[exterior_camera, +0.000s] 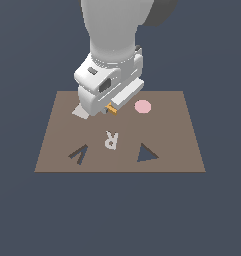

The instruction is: Insert a designated object into the corresponding slot on a board.

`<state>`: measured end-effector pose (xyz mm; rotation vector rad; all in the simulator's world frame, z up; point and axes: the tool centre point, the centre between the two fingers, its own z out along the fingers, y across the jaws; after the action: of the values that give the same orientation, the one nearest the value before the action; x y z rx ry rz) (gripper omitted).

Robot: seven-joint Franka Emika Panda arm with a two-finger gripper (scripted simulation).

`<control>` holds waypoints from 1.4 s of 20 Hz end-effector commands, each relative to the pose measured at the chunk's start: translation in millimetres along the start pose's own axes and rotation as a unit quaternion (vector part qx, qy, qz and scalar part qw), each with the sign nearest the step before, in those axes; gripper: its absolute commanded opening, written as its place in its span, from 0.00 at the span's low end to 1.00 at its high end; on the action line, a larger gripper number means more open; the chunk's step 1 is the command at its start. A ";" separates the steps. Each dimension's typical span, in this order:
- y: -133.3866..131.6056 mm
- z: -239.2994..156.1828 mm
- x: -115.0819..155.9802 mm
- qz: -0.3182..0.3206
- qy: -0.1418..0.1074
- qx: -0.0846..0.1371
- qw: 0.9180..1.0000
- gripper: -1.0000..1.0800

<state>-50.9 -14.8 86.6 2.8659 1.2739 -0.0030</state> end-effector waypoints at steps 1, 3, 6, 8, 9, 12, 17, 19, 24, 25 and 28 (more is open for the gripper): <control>-1.2 7.2 -4.8 -0.041 0.001 0.000 0.999 0.96; -1.6 12.4 -8.2 -0.069 0.001 0.001 0.998 0.96; -1.8 19.2 -12.8 -0.106 0.002 0.001 0.994 0.96; -1.8 23.2 -15.5 -0.127 0.002 0.001 0.992 0.96; -1.7 25.1 -16.7 -0.137 0.002 0.001 0.991 0.96; -1.2 29.9 -19.9 -0.162 0.002 0.001 0.987 0.96; -0.3 35.4 -23.6 -0.191 0.003 0.002 0.982 0.96; -0.1 36.7 -24.4 -0.198 0.003 0.002 0.980 0.96; 0.3 37.8 -25.1 -0.203 0.002 0.002 0.979 0.96; 0.3 37.6 -24.9 -0.202 0.002 0.002 0.979 0.96; 0.3 36.8 -24.4 -0.198 0.002 0.002 0.980 0.96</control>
<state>-67.2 -33.5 49.6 2.5594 1.8221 -0.0001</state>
